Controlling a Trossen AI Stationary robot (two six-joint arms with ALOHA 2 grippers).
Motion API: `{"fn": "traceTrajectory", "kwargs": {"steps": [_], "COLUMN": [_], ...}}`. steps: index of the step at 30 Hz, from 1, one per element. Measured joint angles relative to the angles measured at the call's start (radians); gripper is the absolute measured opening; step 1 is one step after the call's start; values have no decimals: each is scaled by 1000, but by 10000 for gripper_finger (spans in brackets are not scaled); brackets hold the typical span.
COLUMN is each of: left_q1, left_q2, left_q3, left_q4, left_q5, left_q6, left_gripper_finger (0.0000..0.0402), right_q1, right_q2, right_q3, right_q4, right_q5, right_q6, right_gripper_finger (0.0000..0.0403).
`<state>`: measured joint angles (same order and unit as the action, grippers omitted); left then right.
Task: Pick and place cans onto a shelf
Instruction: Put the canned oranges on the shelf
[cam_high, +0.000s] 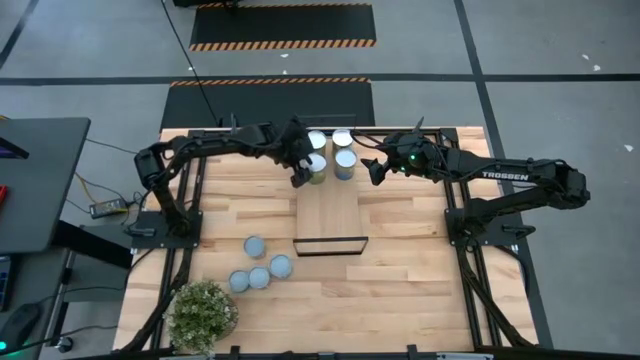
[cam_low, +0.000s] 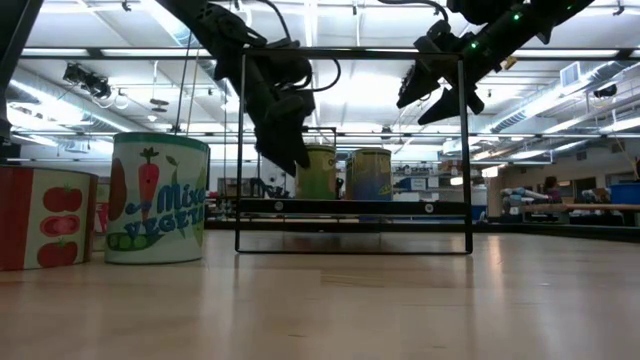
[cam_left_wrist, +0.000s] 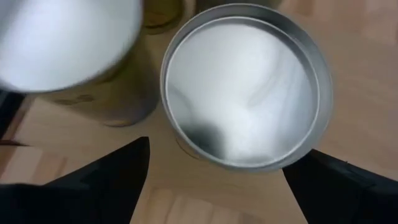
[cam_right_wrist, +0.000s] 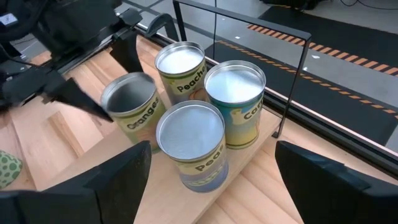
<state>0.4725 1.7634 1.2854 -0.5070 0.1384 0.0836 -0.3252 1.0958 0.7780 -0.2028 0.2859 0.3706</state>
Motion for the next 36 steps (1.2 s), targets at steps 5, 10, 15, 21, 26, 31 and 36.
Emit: {"fn": "traceTrajectory", "kwargs": {"steps": [5, 10, 15, 21, 26, 31, 36], "left_q1": [2, 1, -12, -17, -16, -17, -6], "left_q2": [0, 0, 0, 0, 0, 0, 0], "left_q3": [0, 0, 0, 0, 0, 0, 0], "left_q4": [34, 37, 31, 27, 16, 30, 30], "left_q5": [-7, -6, -8, -11, -20, -18, 21], "left_q6": [-48, -101, -99, -99, -101, -99, -99], "left_gripper_finger": [359, 359, 359, 359, 359, 359, 385], "right_q1": [0, 0, 0, 0, 0, 0, 0], "right_q2": [0, 0, 0, 0, 0, 0, 0], "right_q3": [0, 0, 0, 0, 0, 0, 0], "right_q4": [0, 0, 0, 0, 0, 0, 0], "right_q5": [0, 0, 0, 0, 0, 0, 0], "right_q6": [0, 0, 0, 0, 0, 0, 0], "right_gripper_finger": [350, 350, 350, 350, 350, 350, 350]}}
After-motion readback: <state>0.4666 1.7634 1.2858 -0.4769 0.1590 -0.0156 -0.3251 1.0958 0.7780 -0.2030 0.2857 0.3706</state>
